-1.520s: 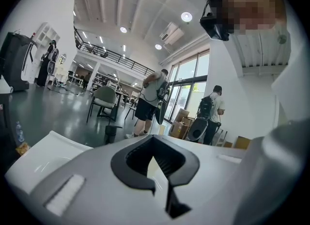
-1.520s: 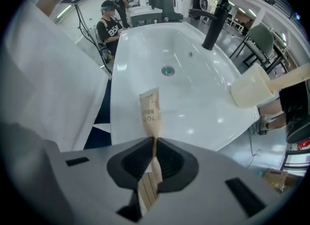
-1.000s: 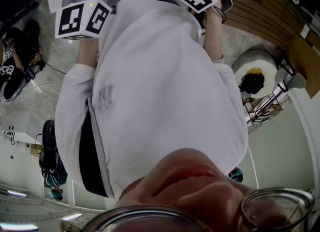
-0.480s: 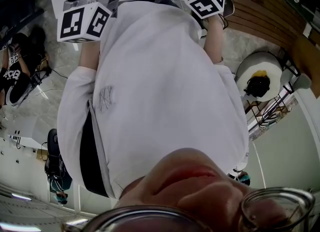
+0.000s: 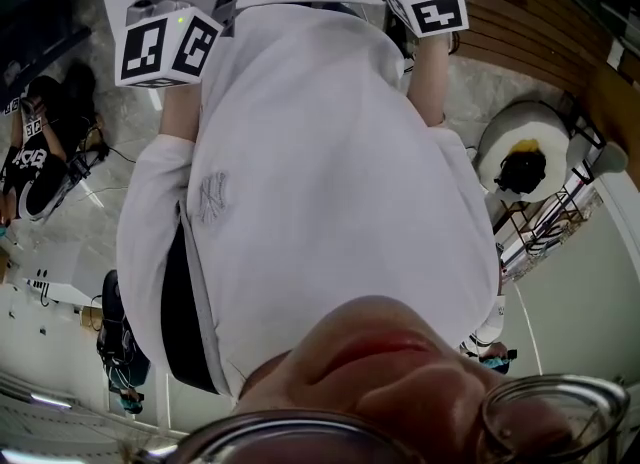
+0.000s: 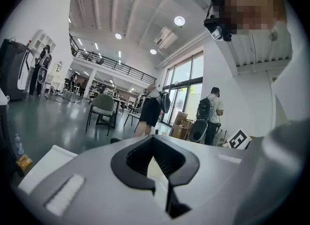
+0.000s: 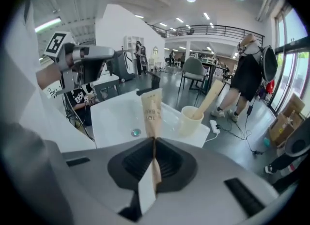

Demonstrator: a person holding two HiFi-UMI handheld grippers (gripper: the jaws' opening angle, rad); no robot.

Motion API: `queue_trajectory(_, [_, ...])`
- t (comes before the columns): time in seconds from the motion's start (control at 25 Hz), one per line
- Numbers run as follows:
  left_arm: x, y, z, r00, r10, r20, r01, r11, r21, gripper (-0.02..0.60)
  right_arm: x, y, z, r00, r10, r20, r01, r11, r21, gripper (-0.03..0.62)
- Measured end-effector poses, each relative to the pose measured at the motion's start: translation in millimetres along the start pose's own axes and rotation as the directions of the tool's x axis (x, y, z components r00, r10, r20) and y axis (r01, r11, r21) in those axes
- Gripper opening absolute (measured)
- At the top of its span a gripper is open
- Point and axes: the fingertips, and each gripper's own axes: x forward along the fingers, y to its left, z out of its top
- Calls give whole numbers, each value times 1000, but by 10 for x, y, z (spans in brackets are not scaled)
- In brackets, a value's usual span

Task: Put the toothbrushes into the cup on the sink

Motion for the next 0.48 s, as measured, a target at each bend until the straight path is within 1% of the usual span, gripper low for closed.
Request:
queue_trajectory(0.12, [15,12,7,1000,-12,5,12,1000,-2,2,-17,-17,109,998,9,66,-12,999,39,18])
queue_trajectory(0.2, [16,-1,19,1000,-17,7,17,1000,-2,2,-67,-30,199,991,23,132,-34,996,80,17])
queue_trajectory(0.36, [16,14,26,1000,-24,5,24,1000,-3,2,-174,-84,365,966,20,257,-60,987,149,17])
queue_trajectory(0.48, [13,26,32,1000,-29,3,30,1000,-4,2,-262,-105,503,939,17,343,-78,983,164,17])
